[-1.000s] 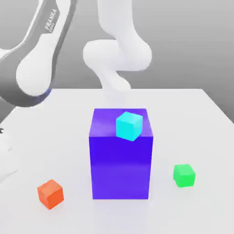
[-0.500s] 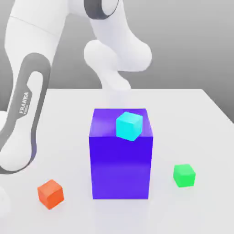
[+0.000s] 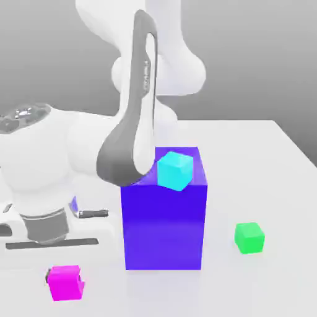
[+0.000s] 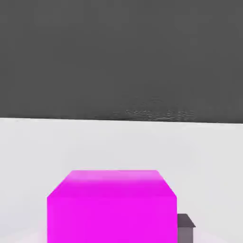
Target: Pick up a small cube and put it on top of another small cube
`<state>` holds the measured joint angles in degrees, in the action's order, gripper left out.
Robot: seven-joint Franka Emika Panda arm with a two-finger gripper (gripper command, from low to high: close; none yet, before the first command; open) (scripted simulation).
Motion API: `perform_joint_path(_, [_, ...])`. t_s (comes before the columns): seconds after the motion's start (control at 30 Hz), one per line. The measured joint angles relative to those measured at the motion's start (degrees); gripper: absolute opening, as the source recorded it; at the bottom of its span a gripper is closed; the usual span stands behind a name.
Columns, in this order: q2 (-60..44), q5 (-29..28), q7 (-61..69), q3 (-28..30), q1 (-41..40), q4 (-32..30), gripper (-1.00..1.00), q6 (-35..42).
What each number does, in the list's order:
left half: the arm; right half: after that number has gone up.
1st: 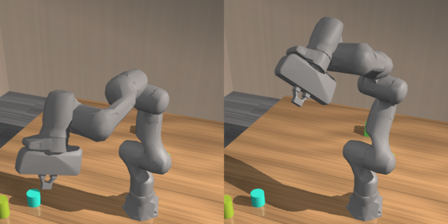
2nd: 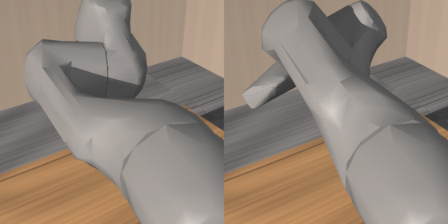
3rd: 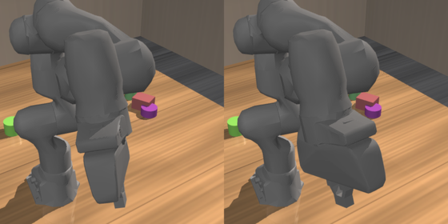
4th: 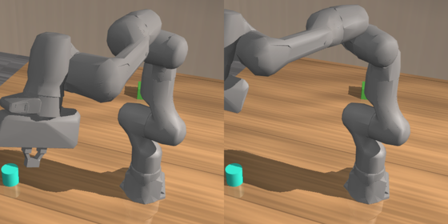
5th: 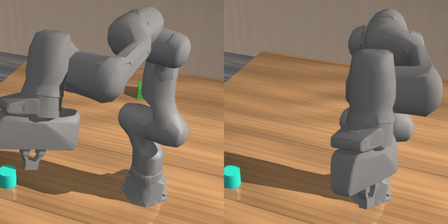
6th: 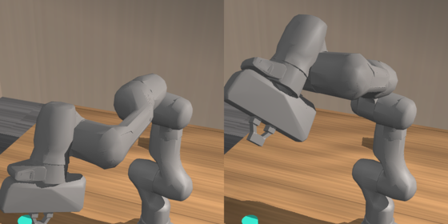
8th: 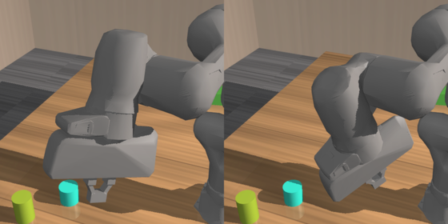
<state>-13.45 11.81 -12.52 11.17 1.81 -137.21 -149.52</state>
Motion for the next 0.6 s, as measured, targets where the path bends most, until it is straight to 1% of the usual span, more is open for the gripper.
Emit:
perform_joint_path(0.17, [7.9, -4.4, 3.9, -7.1, 8.0, -8.7, -1.00, -1.7])
perform_joint_path(0.3, [15.5, -7.8, 8.3, -13.5, 21.4, -16.6, -1.00, -3.2])
perform_joint_path(0.4, [20.6, -9.6, 12.2, -16.9, 26.4, -22.7, -1.00, -3.9])
perform_joint_path(0.47, [18.6, -10.2, 12.7, -17.6, 27.0, -23.7, -1.00, -6.4])
perform_joint_path(0.6, [10.9, -12.7, 11.3, -17.5, 27.0, -23.7, -1.00, -13.8])
